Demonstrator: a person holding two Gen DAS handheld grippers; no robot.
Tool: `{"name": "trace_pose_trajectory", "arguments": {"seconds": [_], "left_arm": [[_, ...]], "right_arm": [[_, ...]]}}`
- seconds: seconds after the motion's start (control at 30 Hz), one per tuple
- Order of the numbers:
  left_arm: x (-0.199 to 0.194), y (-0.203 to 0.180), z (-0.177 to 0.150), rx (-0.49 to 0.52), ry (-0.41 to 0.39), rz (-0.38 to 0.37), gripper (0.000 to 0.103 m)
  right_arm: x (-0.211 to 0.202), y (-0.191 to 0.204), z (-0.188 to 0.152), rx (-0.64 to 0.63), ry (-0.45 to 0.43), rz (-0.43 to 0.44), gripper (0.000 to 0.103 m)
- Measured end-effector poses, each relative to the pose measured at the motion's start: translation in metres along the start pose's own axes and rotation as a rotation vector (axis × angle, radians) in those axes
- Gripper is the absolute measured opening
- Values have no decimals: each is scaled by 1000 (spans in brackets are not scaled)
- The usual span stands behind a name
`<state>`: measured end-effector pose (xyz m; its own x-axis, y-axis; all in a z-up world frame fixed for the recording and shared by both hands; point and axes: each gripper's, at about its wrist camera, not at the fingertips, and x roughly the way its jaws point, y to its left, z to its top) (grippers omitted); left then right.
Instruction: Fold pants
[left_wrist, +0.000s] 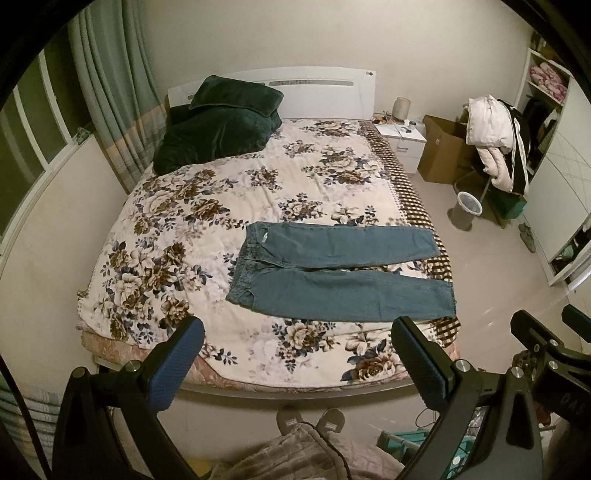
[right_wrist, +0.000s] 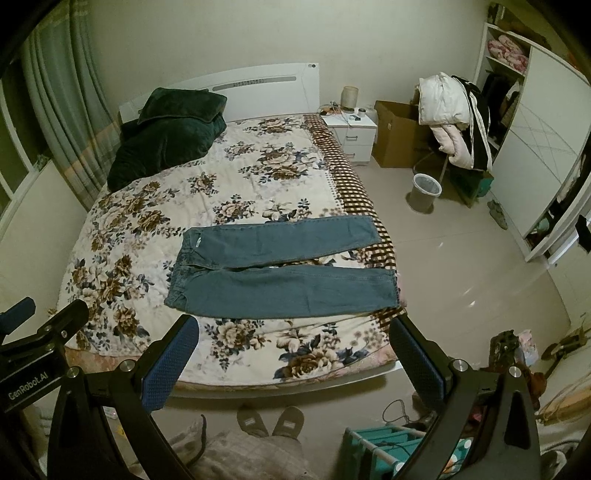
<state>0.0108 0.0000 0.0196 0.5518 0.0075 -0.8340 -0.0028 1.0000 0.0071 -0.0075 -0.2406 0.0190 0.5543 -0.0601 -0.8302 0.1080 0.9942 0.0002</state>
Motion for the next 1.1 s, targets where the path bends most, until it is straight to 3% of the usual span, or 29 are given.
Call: {"name": "trace_pose_trajectory", "arguments": {"seconds": [1.1], "left_arm": [[-1, 0, -4, 3, -7, -2, 103]], "right_arm": [[-3, 4, 2, 10, -4, 2, 103]]}}
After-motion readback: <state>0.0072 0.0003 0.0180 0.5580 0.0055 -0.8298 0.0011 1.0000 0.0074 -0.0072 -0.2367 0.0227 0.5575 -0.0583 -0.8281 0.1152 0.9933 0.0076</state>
